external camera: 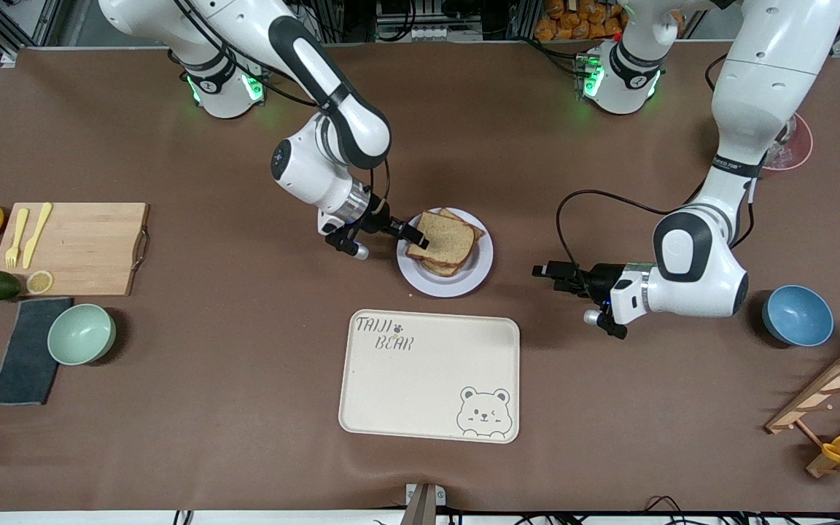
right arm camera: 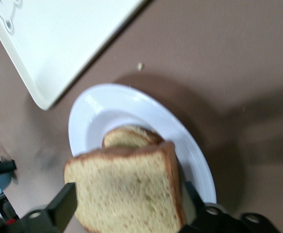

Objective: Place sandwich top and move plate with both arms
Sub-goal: 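Lower the bread onto the egg toast and open the right gripper, then withdraw the right gripper while the left gripper reaches the plate rim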

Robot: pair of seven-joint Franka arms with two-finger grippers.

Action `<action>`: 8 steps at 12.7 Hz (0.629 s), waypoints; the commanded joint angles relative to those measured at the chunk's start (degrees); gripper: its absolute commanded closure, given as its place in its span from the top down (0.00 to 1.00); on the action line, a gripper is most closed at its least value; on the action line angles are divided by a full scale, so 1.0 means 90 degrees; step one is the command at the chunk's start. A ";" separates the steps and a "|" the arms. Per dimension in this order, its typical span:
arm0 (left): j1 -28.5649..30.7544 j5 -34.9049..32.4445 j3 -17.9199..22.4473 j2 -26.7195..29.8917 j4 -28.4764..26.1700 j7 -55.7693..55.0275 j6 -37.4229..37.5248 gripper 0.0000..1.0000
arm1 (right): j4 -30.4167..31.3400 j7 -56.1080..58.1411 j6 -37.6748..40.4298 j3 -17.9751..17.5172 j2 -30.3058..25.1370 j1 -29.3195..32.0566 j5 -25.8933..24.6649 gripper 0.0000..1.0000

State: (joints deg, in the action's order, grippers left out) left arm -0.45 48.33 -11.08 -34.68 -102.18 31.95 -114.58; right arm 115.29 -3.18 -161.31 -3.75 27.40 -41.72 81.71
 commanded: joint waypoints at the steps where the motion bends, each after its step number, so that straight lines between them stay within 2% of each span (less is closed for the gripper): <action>1: -0.0212 0.0197 0.0001 -0.0228 0.0075 0.0054 -0.0110 1.00 | -0.0124 0.0012 0.0314 -0.0013 -0.0026 0.0570 -0.0355 1.00; 5: -0.0778 0.0665 0.0001 -0.0502 0.0094 0.0286 -0.0275 1.00 | -0.0134 -0.0018 0.1377 0.0065 -0.0173 0.1606 -0.1595 1.00; 8: -0.1004 0.0880 0.0001 -0.0658 0.0094 0.0805 -0.0345 1.00 | -0.0095 -0.0028 0.2159 0.0473 -0.0387 0.1901 -0.2261 1.00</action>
State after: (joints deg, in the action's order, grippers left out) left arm -8.91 54.78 -11.33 -39.50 -102.11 36.47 -117.34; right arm 113.36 -3.01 -145.50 -1.05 26.48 -25.53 64.44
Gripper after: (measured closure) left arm 0.000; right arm 0.000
